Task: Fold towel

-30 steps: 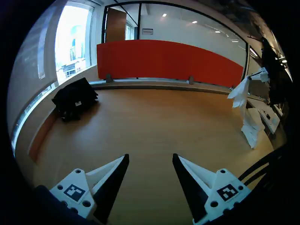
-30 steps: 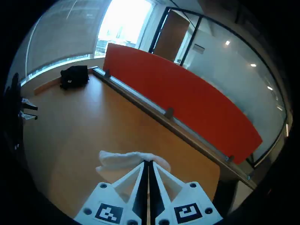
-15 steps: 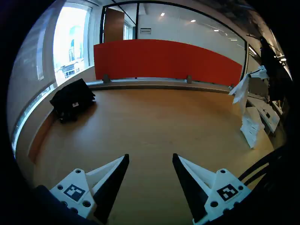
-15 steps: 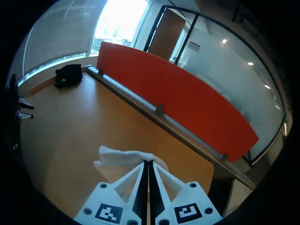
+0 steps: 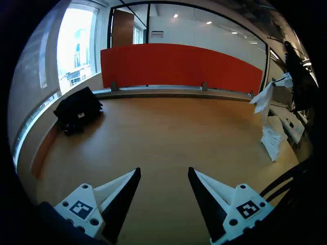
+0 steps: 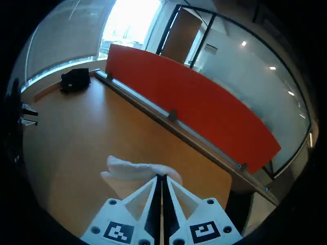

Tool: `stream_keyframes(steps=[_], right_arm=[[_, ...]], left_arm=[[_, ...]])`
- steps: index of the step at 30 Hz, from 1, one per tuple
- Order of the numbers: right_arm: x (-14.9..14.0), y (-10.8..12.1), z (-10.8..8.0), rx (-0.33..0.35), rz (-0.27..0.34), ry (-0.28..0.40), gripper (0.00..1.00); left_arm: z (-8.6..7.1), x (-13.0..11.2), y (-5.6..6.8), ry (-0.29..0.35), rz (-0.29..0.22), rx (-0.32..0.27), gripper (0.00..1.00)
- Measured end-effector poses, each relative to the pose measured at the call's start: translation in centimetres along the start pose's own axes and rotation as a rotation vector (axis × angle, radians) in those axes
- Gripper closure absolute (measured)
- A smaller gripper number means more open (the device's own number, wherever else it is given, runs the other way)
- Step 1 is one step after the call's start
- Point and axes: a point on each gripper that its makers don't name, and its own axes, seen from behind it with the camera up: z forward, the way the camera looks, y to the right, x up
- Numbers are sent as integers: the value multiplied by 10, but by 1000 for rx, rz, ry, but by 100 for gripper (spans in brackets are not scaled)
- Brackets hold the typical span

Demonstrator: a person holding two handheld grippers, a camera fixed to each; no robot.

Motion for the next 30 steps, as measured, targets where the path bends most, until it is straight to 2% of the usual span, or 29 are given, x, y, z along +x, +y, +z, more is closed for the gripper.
stream_keyframes(steps=[18, 30], right_arm=[[-80, 8, -49, -49, 45, -82, 98], [-114, -6, -68, -65, 98, -101, 98]], left_arm=[[-4, -1, 20, 1, 40, -49, 15], [-8, -1, 32, 4, 59, -73, 15]])
